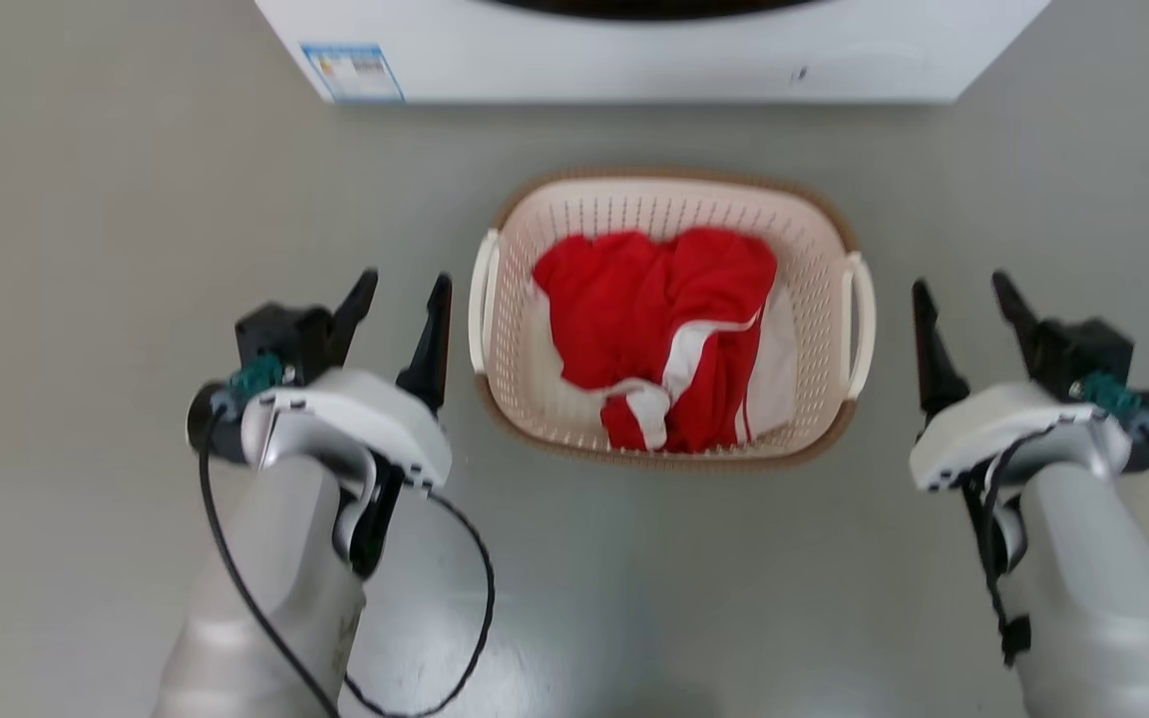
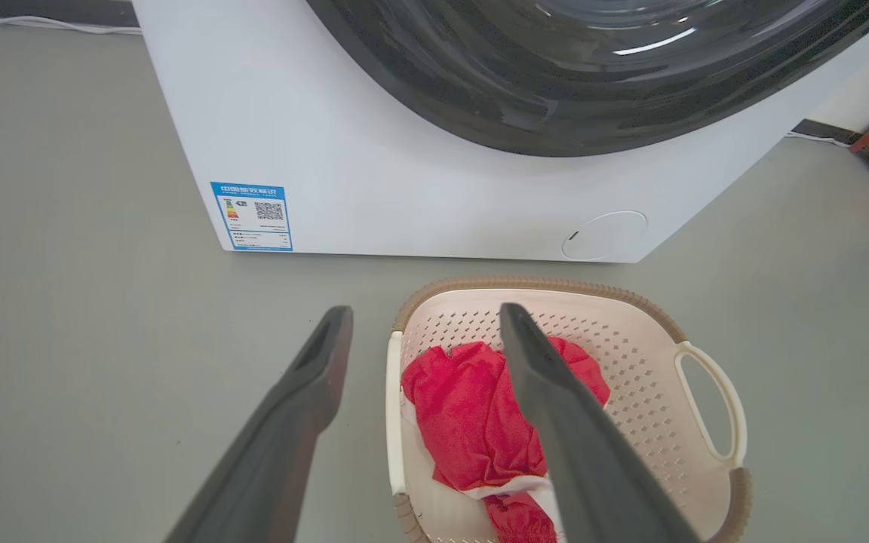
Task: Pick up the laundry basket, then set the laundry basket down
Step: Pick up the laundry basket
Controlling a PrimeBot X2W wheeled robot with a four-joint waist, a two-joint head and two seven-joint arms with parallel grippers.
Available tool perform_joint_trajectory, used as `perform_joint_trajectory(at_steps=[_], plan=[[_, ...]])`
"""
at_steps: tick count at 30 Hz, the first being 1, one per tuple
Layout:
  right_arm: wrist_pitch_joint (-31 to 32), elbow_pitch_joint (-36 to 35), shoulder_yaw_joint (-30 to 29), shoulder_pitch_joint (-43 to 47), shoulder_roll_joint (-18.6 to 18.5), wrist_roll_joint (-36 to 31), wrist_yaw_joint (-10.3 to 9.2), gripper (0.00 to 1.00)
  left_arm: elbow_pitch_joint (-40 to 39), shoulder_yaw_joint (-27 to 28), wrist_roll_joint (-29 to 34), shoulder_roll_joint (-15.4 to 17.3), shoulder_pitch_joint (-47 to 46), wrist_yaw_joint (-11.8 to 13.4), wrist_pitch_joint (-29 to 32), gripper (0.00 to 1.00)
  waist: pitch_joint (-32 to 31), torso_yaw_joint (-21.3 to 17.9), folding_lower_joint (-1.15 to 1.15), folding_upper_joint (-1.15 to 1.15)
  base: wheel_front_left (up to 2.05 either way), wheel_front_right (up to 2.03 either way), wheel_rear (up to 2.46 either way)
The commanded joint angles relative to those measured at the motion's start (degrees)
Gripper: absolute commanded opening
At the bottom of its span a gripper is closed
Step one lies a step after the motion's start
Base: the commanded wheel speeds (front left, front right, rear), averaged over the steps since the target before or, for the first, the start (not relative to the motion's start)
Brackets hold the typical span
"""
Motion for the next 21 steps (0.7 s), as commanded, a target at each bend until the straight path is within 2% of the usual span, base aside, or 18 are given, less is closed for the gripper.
perform_joint_trajectory(at_steps=[1,9,21], plan=[[-0.8,0.1,0.3,-1.7,0.0,-1.0,0.36,1.0,0.3,0.6,-0.8,1.1,-2.5,-0.5,-0.3,1.0,4.3,0.2,0.0,0.0,0.0,0.0,0.0],[-0.8,3.5,-2.5,-7.6,-0.4,-3.8,0.36,1.0,8.2,-3.2,-2.3,1.1,-10.0,-0.6,-0.3,1.0,10.9,0.1,0.0,0.0,0.0,0.0,0.0],[-0.8,4.2,-3.6,-11.5,-0.2,-5.5,0.36,1.0,9.5,-5.0,-4.4,1.1,-15.7,-0.6,-0.3,1.0,17.6,0.2,0.0,0.0,0.0,0.0,0.0]])
